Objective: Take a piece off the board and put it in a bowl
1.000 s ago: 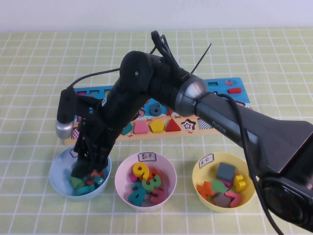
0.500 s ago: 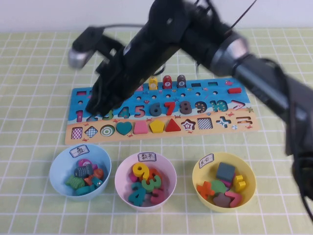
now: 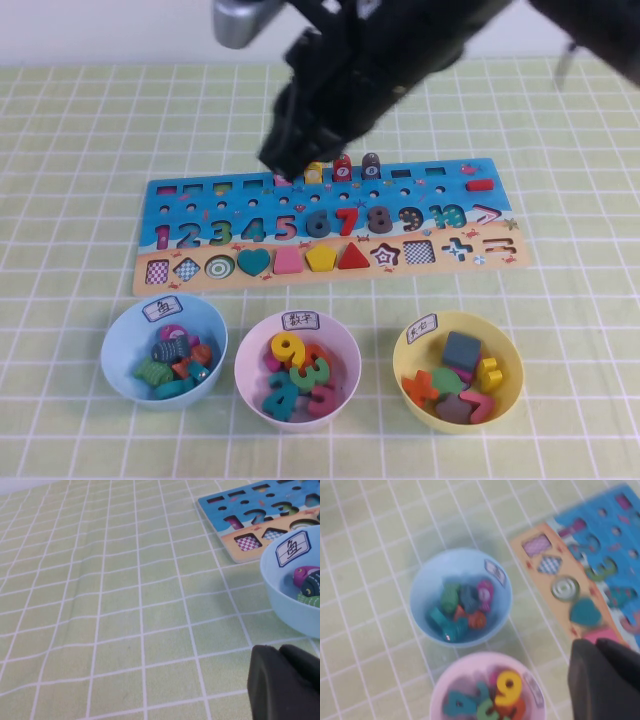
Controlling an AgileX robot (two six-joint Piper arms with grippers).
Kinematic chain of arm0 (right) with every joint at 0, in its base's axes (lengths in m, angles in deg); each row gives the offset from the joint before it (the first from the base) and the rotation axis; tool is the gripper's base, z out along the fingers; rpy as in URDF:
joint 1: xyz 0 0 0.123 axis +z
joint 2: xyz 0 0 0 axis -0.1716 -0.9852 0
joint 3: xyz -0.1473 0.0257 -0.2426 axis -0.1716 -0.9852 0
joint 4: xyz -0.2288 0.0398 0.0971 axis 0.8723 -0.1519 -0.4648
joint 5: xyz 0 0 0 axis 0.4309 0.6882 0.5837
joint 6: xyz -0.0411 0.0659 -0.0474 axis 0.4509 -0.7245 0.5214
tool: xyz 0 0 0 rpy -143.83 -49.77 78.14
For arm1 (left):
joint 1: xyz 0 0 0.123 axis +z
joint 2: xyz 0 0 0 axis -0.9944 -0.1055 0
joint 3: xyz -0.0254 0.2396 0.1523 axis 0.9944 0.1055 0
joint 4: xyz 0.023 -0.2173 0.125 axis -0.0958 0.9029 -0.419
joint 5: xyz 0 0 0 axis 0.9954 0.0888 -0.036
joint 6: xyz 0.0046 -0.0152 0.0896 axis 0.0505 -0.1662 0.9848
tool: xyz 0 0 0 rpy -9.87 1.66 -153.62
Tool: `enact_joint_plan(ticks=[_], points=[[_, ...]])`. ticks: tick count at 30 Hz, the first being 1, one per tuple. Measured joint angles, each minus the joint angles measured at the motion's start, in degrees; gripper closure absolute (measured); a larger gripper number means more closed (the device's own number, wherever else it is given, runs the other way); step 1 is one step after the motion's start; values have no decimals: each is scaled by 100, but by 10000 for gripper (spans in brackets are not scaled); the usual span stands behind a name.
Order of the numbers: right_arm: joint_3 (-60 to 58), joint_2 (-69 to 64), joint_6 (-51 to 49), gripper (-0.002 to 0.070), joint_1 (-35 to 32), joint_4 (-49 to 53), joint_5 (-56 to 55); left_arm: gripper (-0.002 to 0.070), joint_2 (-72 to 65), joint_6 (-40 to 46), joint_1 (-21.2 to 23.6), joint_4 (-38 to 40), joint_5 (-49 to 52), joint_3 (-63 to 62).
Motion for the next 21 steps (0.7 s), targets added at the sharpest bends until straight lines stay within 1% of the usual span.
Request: enact_joint_plan(ticks=[4, 9, 12, 16, 21], points=[[-1651, 1106, -100, 691, 0, 164, -810, 680, 0, 0, 0, 0, 0, 0], [-3696, 2768, -101, 691, 0, -67, -2077, 680, 0, 0, 0, 0, 0, 0], [-4780, 3692, -101, 691, 0, -106, -2610, 680, 0, 0, 0, 0, 0, 0], [-5807, 4836, -101, 692, 0, -106, -2833, 680, 0, 0, 0, 0, 0, 0], [-6491, 5793, -101, 692, 0, -141, -2814, 680, 0, 0, 0, 0, 0, 0]])
